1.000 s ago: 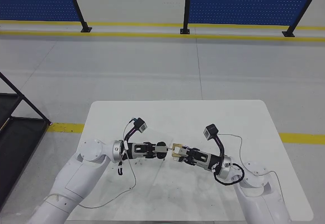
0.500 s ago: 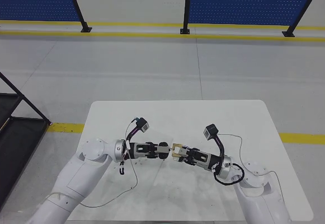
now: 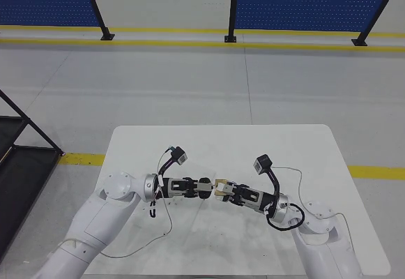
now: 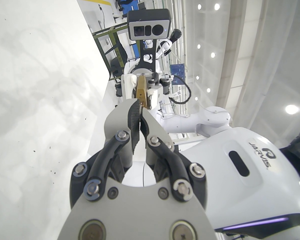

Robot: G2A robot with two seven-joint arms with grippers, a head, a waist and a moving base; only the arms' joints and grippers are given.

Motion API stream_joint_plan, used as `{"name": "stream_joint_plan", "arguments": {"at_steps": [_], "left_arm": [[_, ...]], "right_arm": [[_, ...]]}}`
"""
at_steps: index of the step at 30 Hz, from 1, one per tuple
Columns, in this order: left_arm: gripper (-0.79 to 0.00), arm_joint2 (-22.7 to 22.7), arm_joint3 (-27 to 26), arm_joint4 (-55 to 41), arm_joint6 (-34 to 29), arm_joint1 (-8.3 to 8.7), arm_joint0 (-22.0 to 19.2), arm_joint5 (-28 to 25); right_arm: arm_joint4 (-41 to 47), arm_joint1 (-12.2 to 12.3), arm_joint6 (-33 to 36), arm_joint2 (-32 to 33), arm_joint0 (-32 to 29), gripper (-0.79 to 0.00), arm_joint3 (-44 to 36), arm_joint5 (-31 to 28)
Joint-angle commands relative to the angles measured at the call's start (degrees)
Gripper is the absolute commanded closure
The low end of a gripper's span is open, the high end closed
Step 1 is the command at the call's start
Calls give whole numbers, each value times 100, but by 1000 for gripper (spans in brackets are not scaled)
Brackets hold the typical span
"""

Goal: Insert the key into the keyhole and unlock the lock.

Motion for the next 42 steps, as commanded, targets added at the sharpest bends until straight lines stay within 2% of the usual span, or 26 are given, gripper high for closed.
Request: {"name": "stream_joint_plan", "arguments": {"at_steps": [1,3,4,16,17,19,20,22,23,27,29,31,32,42], "left_arm": [[0,2,9,-5,6,0,-1,-9],[0,6,15,21,11,1,-1,-18],[-785,14,21,95,-13,6,-6,1],[-785,-324,-7,-217,-6,57,105,-234],[-760,-347,-1,-222,-16,62,114,-236],[-499,-372,4,-231,-35,68,125,-250],[-336,-376,8,-236,-42,70,129,-257],[-175,-374,17,-246,-66,71,130,-267],[-139,-362,19,-252,-79,69,128,-260],[-179,-276,32,-185,-89,59,88,-213],[-132,-223,36,-171,-86,50,74,-194],[-123,-193,50,-176,-69,43,53,-196],[-83,-183,59,-175,-76,41,43,-199],[-62,-110,85,-168,-101,31,-16,-163]], "right_arm": [[0,0,0,0,0,0,0,0],[0,0,0,0,0,0,0,0],[0,0,0,0,0,0,0,0],[0,0,0,0,0,0,0,0],[0,0,0,0,0,0,0,0],[0,0,0,0,0,0,0,0],[0,0,0,0,0,0,0,0],[0,0,0,0,0,0,0,0],[0,0,0,0,0,0,0,0],[0,0,0,0,0,0,0,0],[0,0,0,0,0,0,0,0],[0,0,0,0,0,0,0,0],[0,0,0,0,0,0,0,0],[0,0,0,0,0,0,0,0]]}}
